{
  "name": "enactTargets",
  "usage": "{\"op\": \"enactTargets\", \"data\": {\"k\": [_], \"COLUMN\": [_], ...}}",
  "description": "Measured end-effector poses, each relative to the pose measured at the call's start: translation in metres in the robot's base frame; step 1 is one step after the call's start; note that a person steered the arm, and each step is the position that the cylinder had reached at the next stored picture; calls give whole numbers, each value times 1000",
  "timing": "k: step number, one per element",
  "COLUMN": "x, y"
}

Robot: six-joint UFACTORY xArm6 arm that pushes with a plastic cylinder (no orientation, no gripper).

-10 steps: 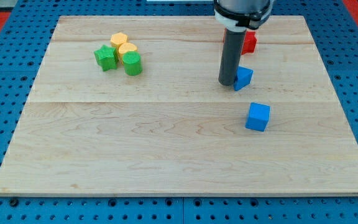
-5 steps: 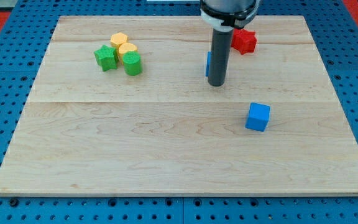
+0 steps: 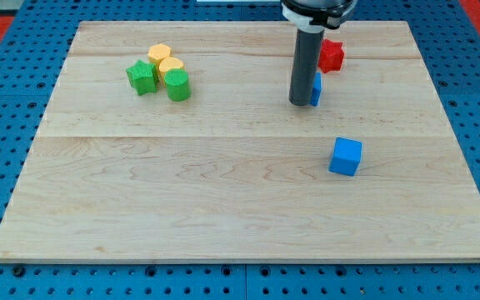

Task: Push the blue triangle towards the red blocks

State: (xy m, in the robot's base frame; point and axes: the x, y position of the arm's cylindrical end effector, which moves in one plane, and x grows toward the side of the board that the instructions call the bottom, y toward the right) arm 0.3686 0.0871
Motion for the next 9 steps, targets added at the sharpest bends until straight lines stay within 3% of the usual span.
{"op": "enactTargets", "data": {"k": [1,4,5,6,9], "x": [-21,3,-23,-17,141], "y": [7,44,44,42,68]}}
